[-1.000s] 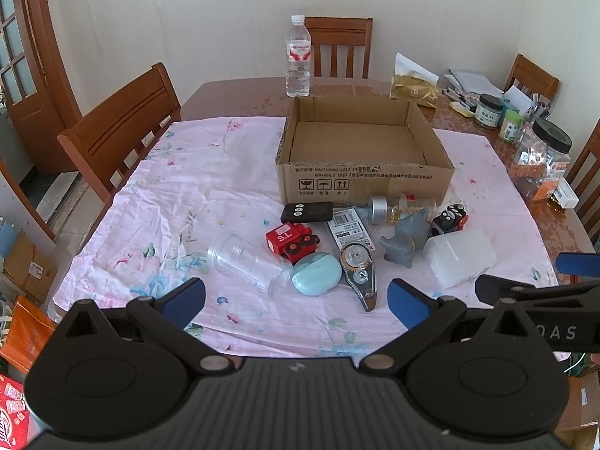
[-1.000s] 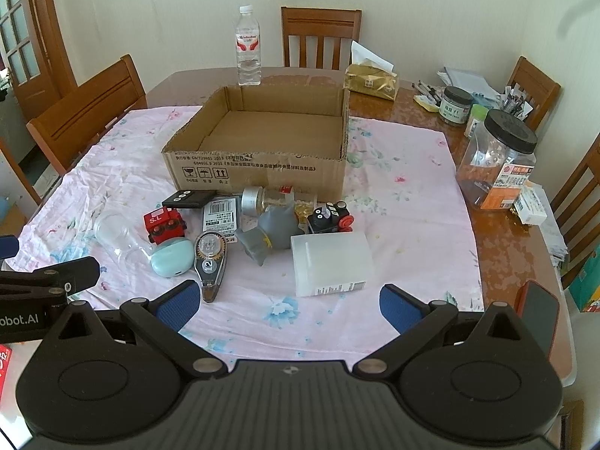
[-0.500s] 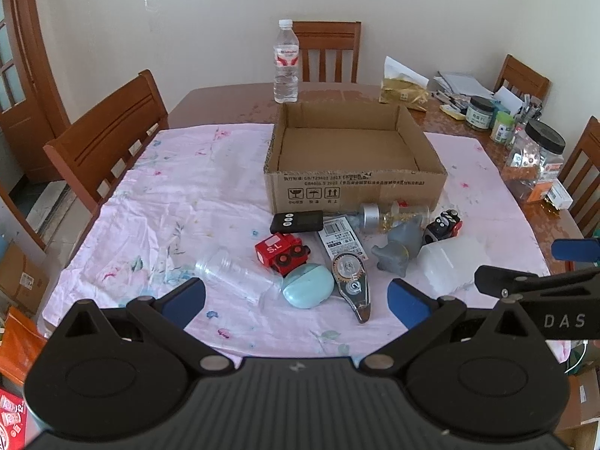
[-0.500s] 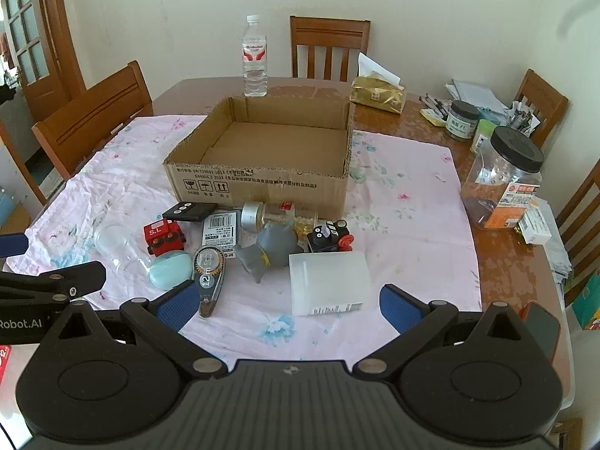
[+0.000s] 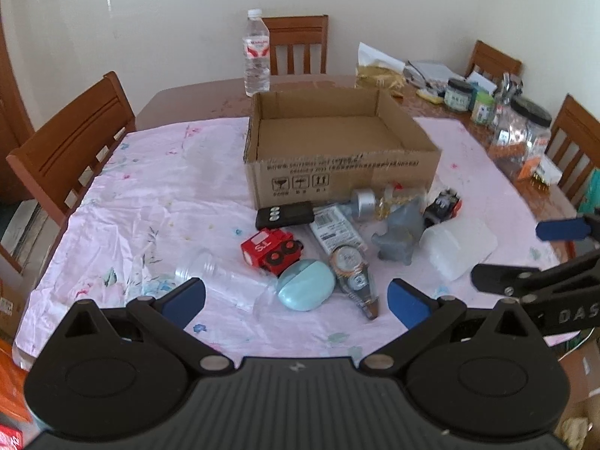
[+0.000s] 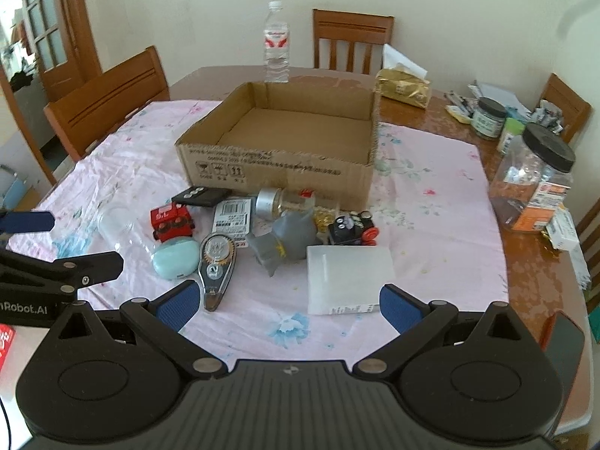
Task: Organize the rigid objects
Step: 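Lower left tool onto the clear plastic cup while right tool lowers onto white box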
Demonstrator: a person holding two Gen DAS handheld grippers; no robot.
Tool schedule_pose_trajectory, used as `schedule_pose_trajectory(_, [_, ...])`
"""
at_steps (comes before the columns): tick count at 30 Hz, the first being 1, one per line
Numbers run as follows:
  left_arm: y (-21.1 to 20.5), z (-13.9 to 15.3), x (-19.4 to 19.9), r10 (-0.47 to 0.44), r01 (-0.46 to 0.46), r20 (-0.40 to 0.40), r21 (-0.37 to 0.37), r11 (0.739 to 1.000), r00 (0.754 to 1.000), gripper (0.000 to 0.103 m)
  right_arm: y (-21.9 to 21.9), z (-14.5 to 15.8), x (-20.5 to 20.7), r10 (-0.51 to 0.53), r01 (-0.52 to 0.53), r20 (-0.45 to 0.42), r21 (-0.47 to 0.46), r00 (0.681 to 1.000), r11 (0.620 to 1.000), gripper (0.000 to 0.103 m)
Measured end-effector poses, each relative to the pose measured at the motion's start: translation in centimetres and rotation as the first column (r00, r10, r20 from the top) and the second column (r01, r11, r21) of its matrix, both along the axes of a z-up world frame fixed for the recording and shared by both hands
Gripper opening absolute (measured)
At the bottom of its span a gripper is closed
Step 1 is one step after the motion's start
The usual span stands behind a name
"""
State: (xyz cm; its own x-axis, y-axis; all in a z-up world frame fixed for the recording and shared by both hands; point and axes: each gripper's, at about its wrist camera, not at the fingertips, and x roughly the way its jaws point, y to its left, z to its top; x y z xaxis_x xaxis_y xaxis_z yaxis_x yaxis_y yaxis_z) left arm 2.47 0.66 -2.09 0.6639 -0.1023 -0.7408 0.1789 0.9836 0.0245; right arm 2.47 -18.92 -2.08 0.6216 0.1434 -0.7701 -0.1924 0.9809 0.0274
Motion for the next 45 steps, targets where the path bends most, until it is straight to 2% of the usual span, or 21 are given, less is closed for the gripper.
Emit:
schedule_pose_trajectory(5, [1.8, -2.5, 1.0, -0.008, 0.009, -0.044, 0.015, 1.0, 0.999, 0.103, 0.4, -1.6, 0.6, 0.009, -0.009, -0.032, 0.001, 0.999, 1.0, 0.103])
schedule_pose_trajectory(9, [3.2, -4.5, 1.9, -0.007, 0.011, -0.078, 0.06, 0.998, 0.997, 0.103, 0.9, -3.0, 1.2, -0.002, 0.001, -0.076, -0.013, 0.997, 1.0, 0.103])
schedule_pose_trajectory(15, [4.8, -6.2, 3.4, -0.021, 0.029, -0.108, 0.073, 0.997, 0.994, 0.103, 1.3, -4.3, 2.2, -0.04, 0.037, -0.113, -0.03, 0.993, 0.999, 0.103])
schedule_pose_trajectory(23, [5.4, -7.4, 5.5, -0.054, 0.063, -0.109, 0.077, 0.995, 0.993, 0.103, 0.2, -5.5, 3.3, -0.145, 0.139, -0.14, -0.057, 0.979, 0.989, 0.103])
schedule_pose_trajectory(32, [5.9, -8.4, 7.6, -0.094, 0.108, -0.121, 0.113, 0.988, 0.988, 0.102, -1.1, -6.3, 4.6, -0.204, 0.191, -0.133, -0.107, 0.97, 0.976, 0.103])
schedule_pose_trajectory(40, [5.9, -8.9, 8.8, -0.118, 0.133, -0.137, 0.099, 0.986, 0.983, 0.103, -1.9, -7.5, 7.6, -0.191, 0.175, -0.144, -0.118, 0.971, 0.977, 0.103])
schedule_pose_trajectory(43, [5.9, -8.8, 8.9, -0.13, 0.145, -0.137, 0.104, 0.984, 0.982, 0.103, -2.2, -8.3, 8.6, -0.2, 0.173, -0.158, -0.166, 0.967, 0.971, 0.103])
schedule_pose_trajectory(45, [5.8, -8.8, 8.9, -0.135, 0.15, -0.133, 0.11, 0.983, 0.982, 0.103, -2.6, -8.4, 8.9, -0.197, 0.17, -0.162, -0.165, 0.967, 0.972, 0.103])
